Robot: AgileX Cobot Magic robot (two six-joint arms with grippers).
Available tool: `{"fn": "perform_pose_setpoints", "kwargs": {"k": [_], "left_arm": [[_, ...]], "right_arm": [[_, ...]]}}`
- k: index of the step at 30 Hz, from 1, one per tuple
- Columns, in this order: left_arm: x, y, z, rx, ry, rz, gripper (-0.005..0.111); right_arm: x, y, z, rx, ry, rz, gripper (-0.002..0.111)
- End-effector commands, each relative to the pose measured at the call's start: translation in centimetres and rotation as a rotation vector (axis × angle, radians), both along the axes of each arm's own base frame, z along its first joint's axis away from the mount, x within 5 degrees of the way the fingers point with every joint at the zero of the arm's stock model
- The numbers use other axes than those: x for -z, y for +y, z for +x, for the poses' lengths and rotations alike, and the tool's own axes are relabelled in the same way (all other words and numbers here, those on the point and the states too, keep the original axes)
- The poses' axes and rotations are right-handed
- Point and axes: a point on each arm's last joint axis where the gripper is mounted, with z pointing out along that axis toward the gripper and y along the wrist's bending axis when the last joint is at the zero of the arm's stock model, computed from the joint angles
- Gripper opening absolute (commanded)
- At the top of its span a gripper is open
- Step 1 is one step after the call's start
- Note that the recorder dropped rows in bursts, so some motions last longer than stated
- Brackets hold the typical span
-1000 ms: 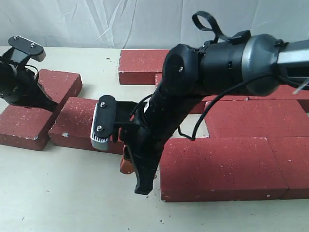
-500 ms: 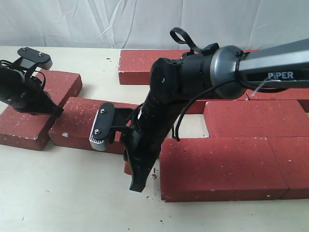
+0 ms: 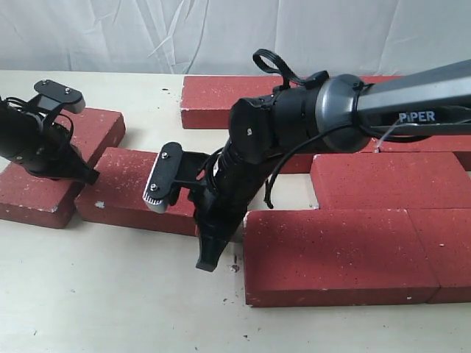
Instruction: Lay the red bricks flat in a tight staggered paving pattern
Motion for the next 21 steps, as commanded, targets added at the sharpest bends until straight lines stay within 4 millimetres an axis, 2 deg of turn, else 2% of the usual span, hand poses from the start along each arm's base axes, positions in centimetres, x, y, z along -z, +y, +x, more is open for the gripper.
{"fn": "perform_pose_setpoints", "kwargs": {"k": [1,21], "left_arm": [[0.30,-0.16,0.65,-0.022,-0.009,-0.024,0.000],[0.17,-0.39,0.72,-0.041,0.000,-0.059,0.000]], "right_arm": [[-0.24,0.00,0.43,0.008,-0.030,0.011,-0.001],[-0.33,-0.08,1.11,0.062,-0.091,0.010,-0.001]]}}
